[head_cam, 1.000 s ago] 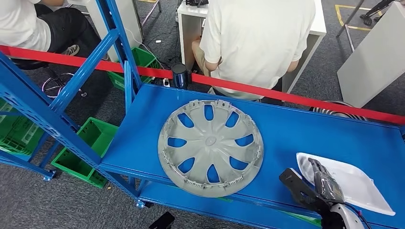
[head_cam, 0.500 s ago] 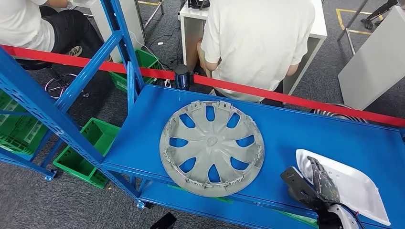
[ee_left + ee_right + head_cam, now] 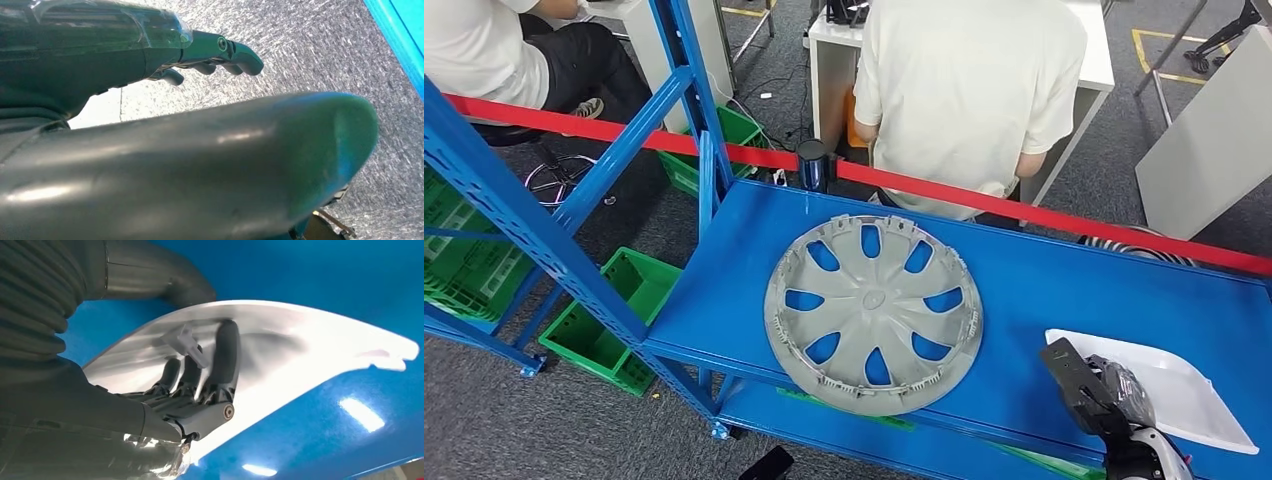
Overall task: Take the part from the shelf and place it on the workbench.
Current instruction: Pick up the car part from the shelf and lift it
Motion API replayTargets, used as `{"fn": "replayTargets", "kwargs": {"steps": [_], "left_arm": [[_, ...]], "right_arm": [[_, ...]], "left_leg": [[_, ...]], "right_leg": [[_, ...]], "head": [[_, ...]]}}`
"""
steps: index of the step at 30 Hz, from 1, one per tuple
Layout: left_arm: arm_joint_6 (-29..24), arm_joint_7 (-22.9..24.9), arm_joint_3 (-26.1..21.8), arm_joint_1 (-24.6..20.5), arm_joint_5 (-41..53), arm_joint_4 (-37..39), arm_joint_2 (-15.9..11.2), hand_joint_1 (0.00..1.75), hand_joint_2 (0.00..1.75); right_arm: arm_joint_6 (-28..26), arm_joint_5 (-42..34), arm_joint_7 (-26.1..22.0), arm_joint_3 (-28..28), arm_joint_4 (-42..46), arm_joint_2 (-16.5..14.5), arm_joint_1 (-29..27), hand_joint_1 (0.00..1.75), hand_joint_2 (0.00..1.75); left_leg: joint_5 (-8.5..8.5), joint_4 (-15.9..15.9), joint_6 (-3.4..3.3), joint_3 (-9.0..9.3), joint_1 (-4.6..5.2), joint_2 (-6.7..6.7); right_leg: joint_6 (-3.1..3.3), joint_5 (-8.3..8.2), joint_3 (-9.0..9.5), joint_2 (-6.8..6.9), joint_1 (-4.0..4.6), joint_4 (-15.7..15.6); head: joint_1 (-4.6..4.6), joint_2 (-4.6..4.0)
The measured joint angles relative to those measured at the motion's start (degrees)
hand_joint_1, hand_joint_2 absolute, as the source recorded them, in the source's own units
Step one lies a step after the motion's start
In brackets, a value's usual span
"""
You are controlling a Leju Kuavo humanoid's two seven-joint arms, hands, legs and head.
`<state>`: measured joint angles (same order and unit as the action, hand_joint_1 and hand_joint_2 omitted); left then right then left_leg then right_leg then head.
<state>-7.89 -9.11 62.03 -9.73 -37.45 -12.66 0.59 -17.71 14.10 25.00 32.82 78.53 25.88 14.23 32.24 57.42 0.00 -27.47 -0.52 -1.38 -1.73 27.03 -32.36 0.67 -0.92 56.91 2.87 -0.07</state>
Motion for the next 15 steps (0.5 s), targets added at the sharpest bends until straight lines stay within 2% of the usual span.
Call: {"fn": "replayTargets", "kwargs": {"steps": [3, 10, 13, 15], "left_arm": [[0.0, 0.1, 0.0, 0.0, 0.1, 0.0, 0.0, 0.0, 0.0], [0.1, 0.3, 0.0, -0.3, 0.3, 0.0, 0.0, 0.0, 0.0], [0.0, -0.1, 0.0, -0.5, 0.0, 0.0, -0.1, 0.0, 0.0], [-0.5, -1.3, 0.0, -0.6, -0.1, 0.0, -0.1, 0.0, 0.0]], "right_arm": [[0.4, -1.7, 0.5, -0.5, 0.0, 0.0, 0.2, 1.75, 1.75], [2.4, -4.1, 5.9, -0.9, 0.3, 0.6, 1.3, 1.75, 1.75], [1.3, -2.7, 5.3, -0.9, 0.6, 0.8, 0.9, 1.75, 1.75], [-1.9, -0.6, 1.8, -0.8, 0.7, 0.8, 0.3, 1.75, 1.75]], "left_leg": [[0.06, 0.0, -0.01, 0.2, -0.01, -0.03], [0.52, 0.0, -0.1, 1.37, -0.05, -0.35], [0.63, 0.0, -0.17, 1.49, -0.04, -0.35], [0.64, 0.0, -0.17, 1.42, -0.02, -0.22]], "right_leg": [[0.05, 0.04, 0.2, 0.04, 0.01, 0.0], [0.2, 0.76, 1.49, 0.28, 0.07, -0.1], [0.17, 0.89, 1.73, 0.34, 0.04, -0.1], [0.12, 0.83, 1.71, 0.34, 0.01, -0.1]], "head": [[0.01, 0.0], [-0.01, 0.0], [-0.02, 0.0], [-0.03, 0.0]]}}
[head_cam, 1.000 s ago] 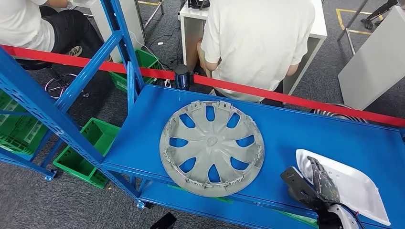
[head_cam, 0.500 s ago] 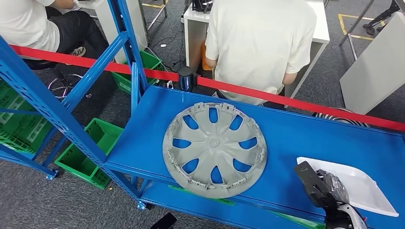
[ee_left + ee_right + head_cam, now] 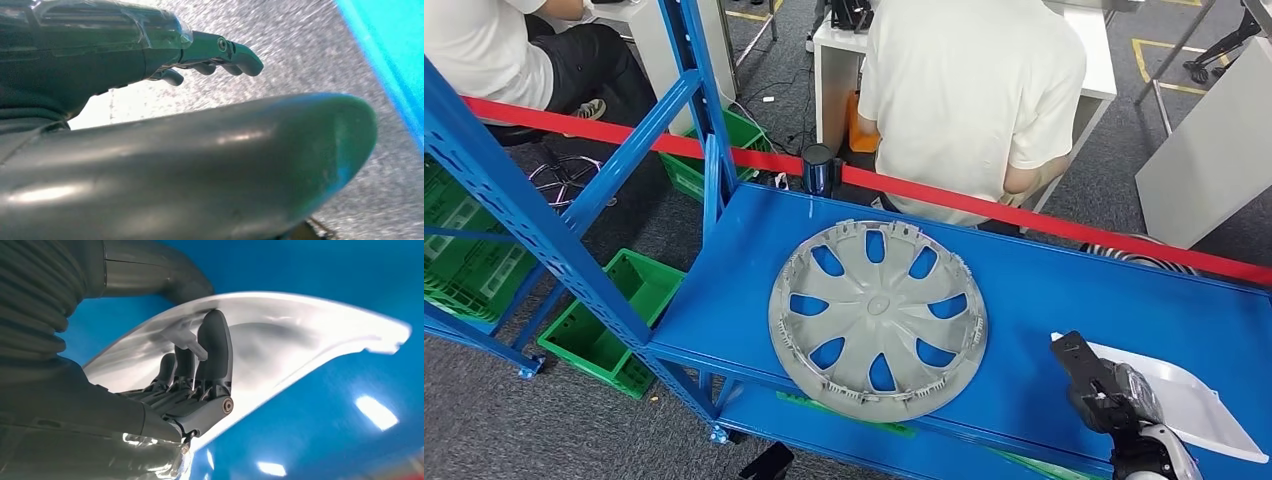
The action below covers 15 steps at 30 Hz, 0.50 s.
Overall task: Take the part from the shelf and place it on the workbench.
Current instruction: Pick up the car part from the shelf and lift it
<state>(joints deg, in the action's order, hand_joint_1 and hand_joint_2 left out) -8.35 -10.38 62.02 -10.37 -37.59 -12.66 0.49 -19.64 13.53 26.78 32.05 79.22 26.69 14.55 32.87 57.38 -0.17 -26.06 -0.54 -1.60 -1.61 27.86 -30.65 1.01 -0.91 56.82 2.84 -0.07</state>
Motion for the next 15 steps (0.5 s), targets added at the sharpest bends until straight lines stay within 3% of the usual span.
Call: {"fn": "replayTargets", "kwargs": {"steps": [3, 10, 15], "left_arm": [[-0.8, -3.2, 0.0, 0.1, -0.2, 0.0, -0.1, 0.0, 0.0], [-1.5, -5.6, 0.0, 0.6, -0.4, 0.0, -0.2, 0.0, 0.0], [-0.7, -7.9, 0.0, 0.7, -2.1, 0.0, -0.1, 0.0, 0.0]], "right_arm": [[-8.1, 7.1, -7.2, 0.3, 0.5, 0.0, -2.1, 1.75, 1.75], [-14.2, 17.4, -9.0, 0.3, 2.8, -0.1, -6.1, 1.75, 1.75], [-19.1, 45.8, -9.2, -2.7, 8.8, -0.7, -10.8, 1.75, 1.75]], "left_leg": [[0.03, 0.0, -0.03, -0.32, 0.06, 0.44], [0.13, 0.0, -0.06, -0.99, 0.07, 1.41], [0.2, -0.2, 0.05, -1.0, 0.06, 1.48]], "right_leg": [[-0.08, -0.08, -0.2, -0.04, -0.1, 0.0], [-0.23, -0.18, -1.27, -0.53, -0.12, 0.2], [-0.26, -0.14, -1.38, -0.62, -0.12, 0.2]], "head": [[0.02, 0.0], [0.05, 0.0], [0.05, 0.0]]}}
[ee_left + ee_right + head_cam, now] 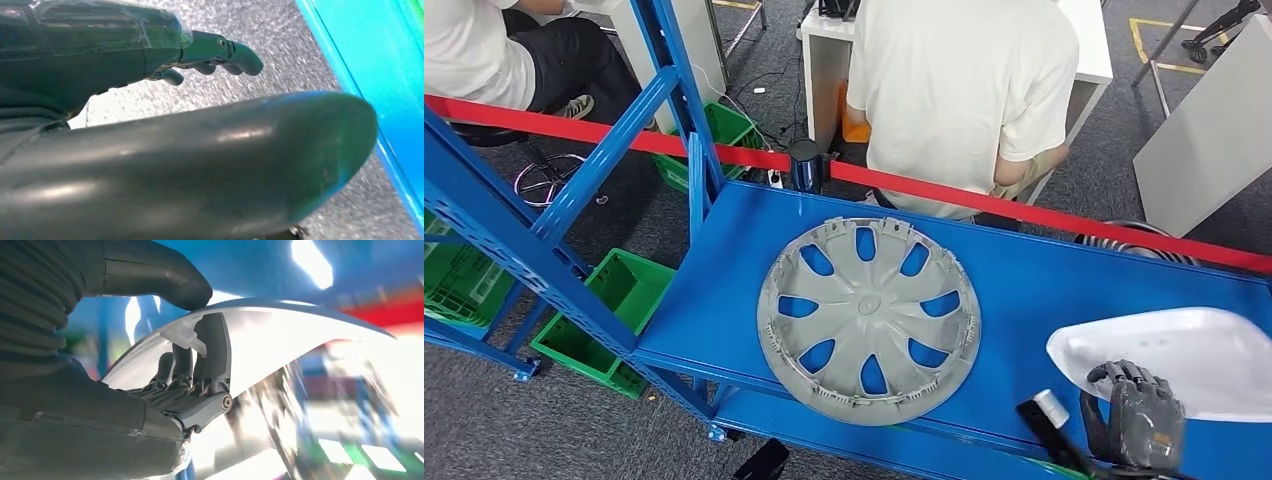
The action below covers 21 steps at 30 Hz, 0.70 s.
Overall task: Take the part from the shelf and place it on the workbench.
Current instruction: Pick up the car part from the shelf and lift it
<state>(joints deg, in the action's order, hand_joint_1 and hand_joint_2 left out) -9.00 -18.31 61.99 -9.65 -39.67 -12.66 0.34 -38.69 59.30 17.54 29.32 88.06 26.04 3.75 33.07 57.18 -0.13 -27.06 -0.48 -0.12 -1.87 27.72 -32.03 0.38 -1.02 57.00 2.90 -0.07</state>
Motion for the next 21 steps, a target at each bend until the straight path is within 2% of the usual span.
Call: {"fn": "replayTargets", "kwargs": {"steps": [2, 6, 8, 11, 21], "left_arm": [[1.2, -1.4, 0.0, 0.0, -0.6, 0.0, 0.1, 0.0, 0.0], [0.7, -5.1, 0.0, -0.3, -0.2, 0.0, 0.2, 0.0, 1.75], [-0.1, -6.4, 0.0, -0.4, 0.3, 0.0, 0.3, 0.0, 1.75], [-0.1, -7.3, 0.0, -0.5, 0.6, 0.0, 0.3, 0.0, 1.75], [0.3, -7.6, 0.0, -0.5, 0.6, 0.0, 0.4, 0.0, 1.75]], "right_arm": [[3.0, 8.4, 2.1, -1.2, 4.5, 0.1, -1.3, 1.75, 1.75], [14.5, 17.1, 5.0, -1.9, 14.1, 1.9, -1.4, 1.75, 1.75], [18.4, 19.0, 5.5, -2.0, 18.9, 3.1, -0.7, 1.75, 1.75], [20.5, 20.0, 5.8, -2.3, 25.7, 4.7, 0.9, 1.75, 1.75], [20.0, 21.1, 5.8, -2.7, 40.4, 7.5, 3.1, 1.75, 1.75]], "left_leg": [[0.01, -0.1, 0.01, 0.0, 0.0, 0.06], [0.01, -0.1, 0.02, 0.0, 0.0, 0.26], [0.01, -0.1, 0.02, 0.02, 0.01, 0.31], [0.0, -0.1, 0.02, 0.04, 0.0, 0.34], [0.01, -0.1, 0.03, 0.01, 0.0, 0.24]], "right_leg": [[-0.01, 0.01, -0.03, -0.06, 0.0, 0.0], [-0.02, -0.02, -0.1, -0.29, -0.01, 0.0], [-0.03, -0.04, -0.11, -0.33, -0.01, 0.0], [-0.03, -0.05, -0.13, -0.37, 0.0, 0.0], [-0.01, -0.02, -0.18, -0.37, -0.01, 0.1]], "head": [[-0.01, 0.0], [-0.02, 0.0], [-0.01, 0.0], [-0.02, 0.0], [-0.02, 0.0]]}}
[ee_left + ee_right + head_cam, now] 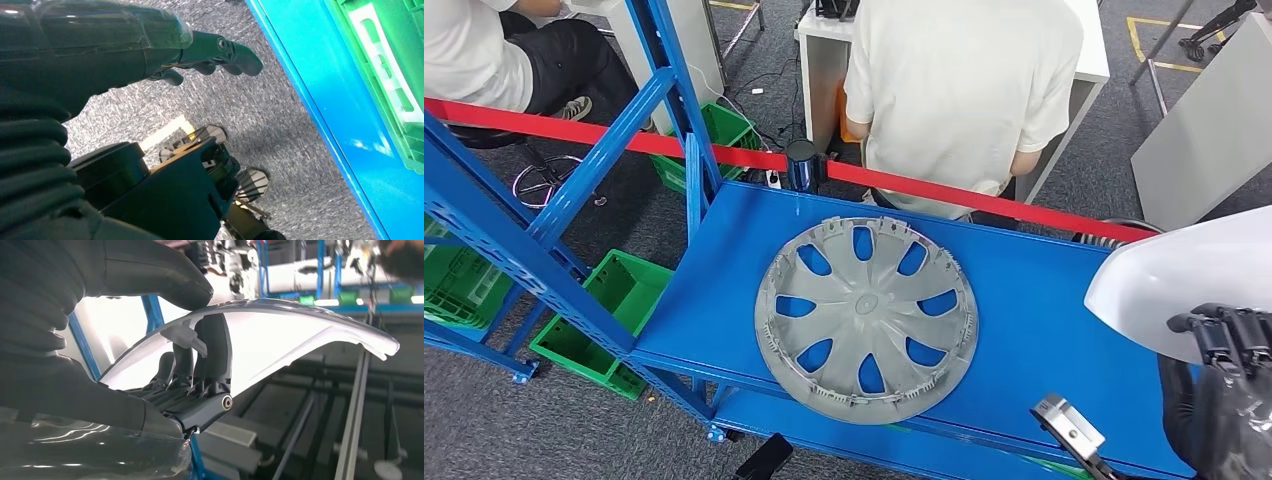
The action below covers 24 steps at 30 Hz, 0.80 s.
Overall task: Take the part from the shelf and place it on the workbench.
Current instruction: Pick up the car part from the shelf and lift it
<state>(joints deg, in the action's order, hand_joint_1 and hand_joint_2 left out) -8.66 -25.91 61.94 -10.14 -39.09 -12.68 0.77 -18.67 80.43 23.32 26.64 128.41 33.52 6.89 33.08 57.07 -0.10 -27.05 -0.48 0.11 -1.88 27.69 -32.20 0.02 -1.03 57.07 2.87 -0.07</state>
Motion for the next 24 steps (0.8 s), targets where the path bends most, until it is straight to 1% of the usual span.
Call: {"fn": "replayTargets", "kwargs": {"steps": [4, 7, 11, 17, 19, 24], "left_arm": [[0.0, -0.1, 0.0, 0.0, 0.0, 0.0, 0.0, 0.0, 1.75], [-0.1, -0.4, 0.0, 0.0, -0.4, 0.0, 0.1, 0.0, 1.75], [-0.1, -0.3, -0.2, 0.0, -1.6, 0.0, 0.1, 0.0, 1.75], [-0.8, -1.2, -0.7, 0.2, -3.4, 0.0, 0.1, 0.0, 1.75], [-1.1, -2.1, -1.1, 0.3, -4.1, 0.0, 0.0, 0.0, 1.75], [-1.3, -5.4, -2.3, 0.5, -5.8, 0.0, -0.2, 0.0, 1.75]], "right_arm": [[-0.1, 0.0, 0.0, 0.0, 2.9, 0.5, 0.1, 1.75, 1.75], [-1.4, -0.8, 0.6, 0.0, 4.5, 0.8, 0.1, 1.75, 1.75], [-6.0, -4.9, 1.7, -0.5, 5.5, 0.8, -0.4, 1.75, 1.75], [-16.9, -13.9, 1.3, -1.9, 6.1, 0.5, -3.0, 1.75, 1.75], [-18.2, -14.9, 0.6, -2.2, 6.3, 0.3, -4.2, 1.75, 1.75], [-19.0, -14.6, 0.3, -3.2, 7.3, -0.1, -6.8, 1.75, 1.75]], "left_leg": [[0.0, 0.0, 0.0, 0.0, 0.0, -0.04], [0.0, 0.0, 0.0, 0.0, 0.0, -0.08], [0.0, 0.0, 0.0, 0.0, 0.0, -0.14], [0.0, 0.0, 0.0, -0.01, 0.0, -0.23], [0.0, 0.0, 0.0, -0.01, 0.0, -0.24], [0.0, 0.0, 0.0, -0.02, 0.0, -0.32]], "right_leg": [[0.0, 0.0, 0.0, 0.0, 0.0, 0.0], [0.0, 0.0, 0.0, 0.01, 0.0, 0.0], [0.0, 0.0, 0.0, 0.02, 0.0, 0.0], [0.0, 0.01, 0.0, 0.08, 0.0, 0.0], [0.0, 0.02, 0.0, 0.08, 0.0, 0.0], [0.0, 0.02, 0.0, 0.12, 0.0, 0.0]], "head": [[0.01, 0.0], [0.01, 0.0], [0.01, 0.0], [0.01, 0.0], [0.01, 0.0], [0.01, 0.0]]}}
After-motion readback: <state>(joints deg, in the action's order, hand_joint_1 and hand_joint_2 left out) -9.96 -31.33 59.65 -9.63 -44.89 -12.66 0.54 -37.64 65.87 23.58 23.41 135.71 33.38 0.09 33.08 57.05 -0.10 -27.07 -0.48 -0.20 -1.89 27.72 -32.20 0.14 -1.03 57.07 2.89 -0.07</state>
